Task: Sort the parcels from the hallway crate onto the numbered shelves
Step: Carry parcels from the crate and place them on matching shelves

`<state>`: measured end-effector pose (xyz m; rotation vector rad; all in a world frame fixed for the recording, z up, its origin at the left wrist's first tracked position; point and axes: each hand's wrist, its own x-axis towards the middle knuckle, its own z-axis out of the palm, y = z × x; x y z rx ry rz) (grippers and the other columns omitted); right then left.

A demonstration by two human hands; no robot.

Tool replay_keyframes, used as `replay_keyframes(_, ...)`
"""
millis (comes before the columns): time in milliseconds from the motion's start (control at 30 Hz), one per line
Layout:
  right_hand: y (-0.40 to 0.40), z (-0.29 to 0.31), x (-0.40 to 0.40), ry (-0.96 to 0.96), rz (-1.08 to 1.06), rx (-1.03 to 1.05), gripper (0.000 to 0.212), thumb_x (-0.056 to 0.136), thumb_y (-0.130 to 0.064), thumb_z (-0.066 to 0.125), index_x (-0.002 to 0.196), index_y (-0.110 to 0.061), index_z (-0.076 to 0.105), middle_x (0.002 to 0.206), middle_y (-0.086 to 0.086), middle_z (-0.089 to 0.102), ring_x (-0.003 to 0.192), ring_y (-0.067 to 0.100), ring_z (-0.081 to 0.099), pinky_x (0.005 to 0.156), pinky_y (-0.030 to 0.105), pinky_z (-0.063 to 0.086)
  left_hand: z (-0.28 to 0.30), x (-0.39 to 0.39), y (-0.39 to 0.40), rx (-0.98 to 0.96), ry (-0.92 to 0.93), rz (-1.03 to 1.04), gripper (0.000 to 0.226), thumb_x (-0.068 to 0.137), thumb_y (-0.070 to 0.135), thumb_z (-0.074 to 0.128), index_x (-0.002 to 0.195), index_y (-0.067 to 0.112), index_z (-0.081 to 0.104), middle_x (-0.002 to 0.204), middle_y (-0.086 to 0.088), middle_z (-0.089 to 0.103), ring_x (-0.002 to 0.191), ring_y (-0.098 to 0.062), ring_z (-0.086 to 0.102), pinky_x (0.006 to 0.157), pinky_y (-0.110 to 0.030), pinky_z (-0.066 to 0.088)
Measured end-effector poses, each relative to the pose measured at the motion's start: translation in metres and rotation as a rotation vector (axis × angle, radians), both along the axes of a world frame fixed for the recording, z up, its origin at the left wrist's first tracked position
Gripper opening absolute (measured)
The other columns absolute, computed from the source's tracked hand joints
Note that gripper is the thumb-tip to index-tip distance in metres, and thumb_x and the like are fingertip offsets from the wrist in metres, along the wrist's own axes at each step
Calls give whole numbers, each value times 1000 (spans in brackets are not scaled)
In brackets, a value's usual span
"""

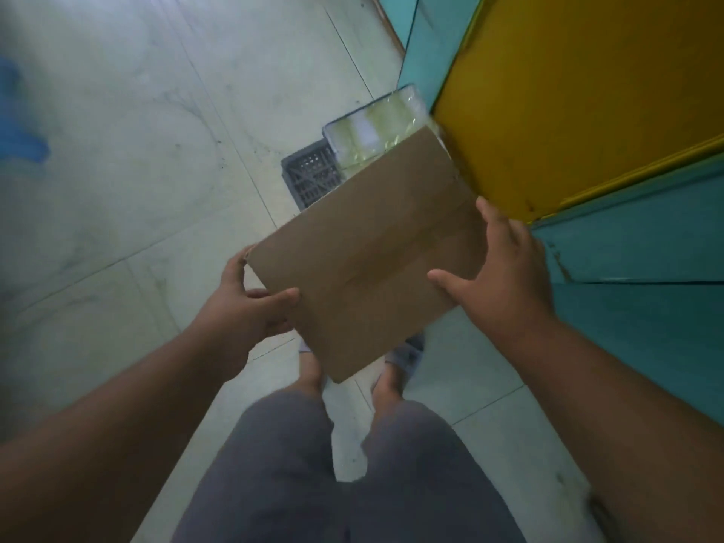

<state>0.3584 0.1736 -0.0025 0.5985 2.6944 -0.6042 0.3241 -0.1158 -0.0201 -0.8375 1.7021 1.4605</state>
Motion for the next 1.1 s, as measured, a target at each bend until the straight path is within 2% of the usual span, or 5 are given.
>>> replay_keyframes(400,-68,200,-31,187,44,-46,94,75,-45,81,150,-21,31,141,8,48,125,32,49,101,48,47,184,-3,-66,101,352,72,79,85,1,74,143,39,37,104,-23,70,88,-37,74,85,-54,59)
replay_keyframes(600,-117,233,-9,339,-222,-199,67,86,-42,73,136,-14,40,129,5,55,115,25,56,83,31,45,213,-32,-101,143,464,-18,43,102,38,51,144,38,40,106,-14,68,82,-33,71,85,-51,60)
replay_keyframes(833,-166,246,35,408,-421,-251,58,89,-58,60,133,-22,46,122,2,58,106,22,59,79,34,48,226,-33,-139,257,322,-12,51,104,53,35,112,15,68,102,-11,66,88,-35,67,94,-54,55)
replay_keyframes(1000,-167,265,76,402,-653,-308,68,71,-82,28,87,-18,48,82,3,53,71,18,51,59,32,38,238,-22,-130,349,340,-125,39,105,45,42,114,15,66,101,-8,63,91,-34,64,96,-54,53)
replay_keyframes(1100,-160,265,106,413,-740,-433,91,56,-100,28,99,-24,52,99,5,59,90,24,60,80,46,53,243,-15,-125,398,394,-231,19,102,28,52,108,15,63,105,-9,62,94,-33,63,98,-53,49)
